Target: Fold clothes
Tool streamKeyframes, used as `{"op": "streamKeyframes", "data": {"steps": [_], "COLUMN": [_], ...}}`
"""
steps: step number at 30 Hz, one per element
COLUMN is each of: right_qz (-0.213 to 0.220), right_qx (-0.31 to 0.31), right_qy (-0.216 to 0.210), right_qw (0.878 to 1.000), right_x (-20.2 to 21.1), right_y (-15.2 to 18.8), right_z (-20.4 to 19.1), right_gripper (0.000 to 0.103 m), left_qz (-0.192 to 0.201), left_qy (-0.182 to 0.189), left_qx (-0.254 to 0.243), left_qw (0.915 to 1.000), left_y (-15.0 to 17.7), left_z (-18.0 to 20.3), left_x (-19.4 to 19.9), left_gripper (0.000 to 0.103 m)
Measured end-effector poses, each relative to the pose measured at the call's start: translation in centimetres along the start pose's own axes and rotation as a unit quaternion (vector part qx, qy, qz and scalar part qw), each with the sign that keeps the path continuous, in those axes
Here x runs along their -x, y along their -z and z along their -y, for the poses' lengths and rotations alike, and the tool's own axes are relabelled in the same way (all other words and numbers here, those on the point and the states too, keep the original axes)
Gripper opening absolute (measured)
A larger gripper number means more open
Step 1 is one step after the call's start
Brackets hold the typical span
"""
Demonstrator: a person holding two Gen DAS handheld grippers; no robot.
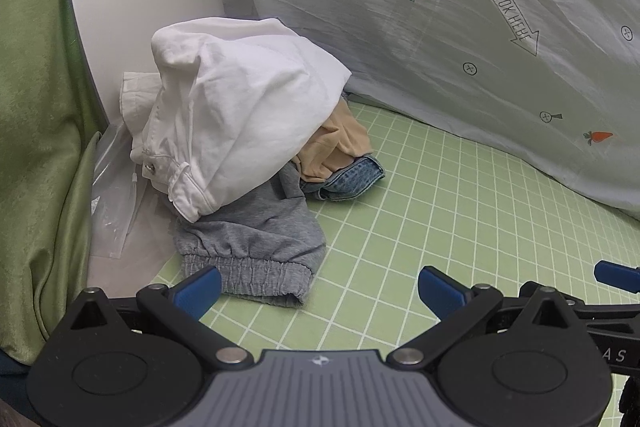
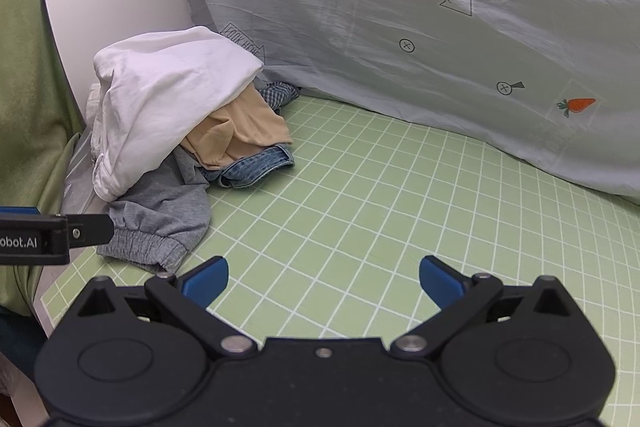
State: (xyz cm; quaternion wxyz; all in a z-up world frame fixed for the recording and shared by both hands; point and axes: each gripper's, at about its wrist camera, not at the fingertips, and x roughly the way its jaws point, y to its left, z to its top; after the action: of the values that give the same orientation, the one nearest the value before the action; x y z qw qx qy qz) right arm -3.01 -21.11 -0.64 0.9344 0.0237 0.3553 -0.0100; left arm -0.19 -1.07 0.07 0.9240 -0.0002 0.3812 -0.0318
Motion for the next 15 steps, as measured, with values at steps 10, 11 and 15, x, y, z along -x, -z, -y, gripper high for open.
{"op": "streamKeyframes", "data": {"steps": [10,11,15], "right_qz": [0.0,0.0,0.0], "right_qx": [0.001,0.001,0.003], "right_qy": [-0.001,-0.002,-0.002], "right_qw": [1.0,1.0,1.0], "right_x": [0.1,0.11,0.18], "right_y": [-0.12,-0.13,-0.09], "right_z": [0.1,0.13,0.07], "right_gripper": [0.103,0.103,0.103], "left_qz": [-0.001,-0.001,-0.002], "left_qy": [0.001,0.001,0.002], "left_qx": [0.002,0.002,0.003], "left_qw": [1.0,1.0,1.0], "left_y": [-0.02,-0.02,-0.01], "left_z": [-0.13,-0.17,-0.24], "left_x": [0.09,0.1,0.13], "left_gripper": [0.103,0.103,0.103]}}
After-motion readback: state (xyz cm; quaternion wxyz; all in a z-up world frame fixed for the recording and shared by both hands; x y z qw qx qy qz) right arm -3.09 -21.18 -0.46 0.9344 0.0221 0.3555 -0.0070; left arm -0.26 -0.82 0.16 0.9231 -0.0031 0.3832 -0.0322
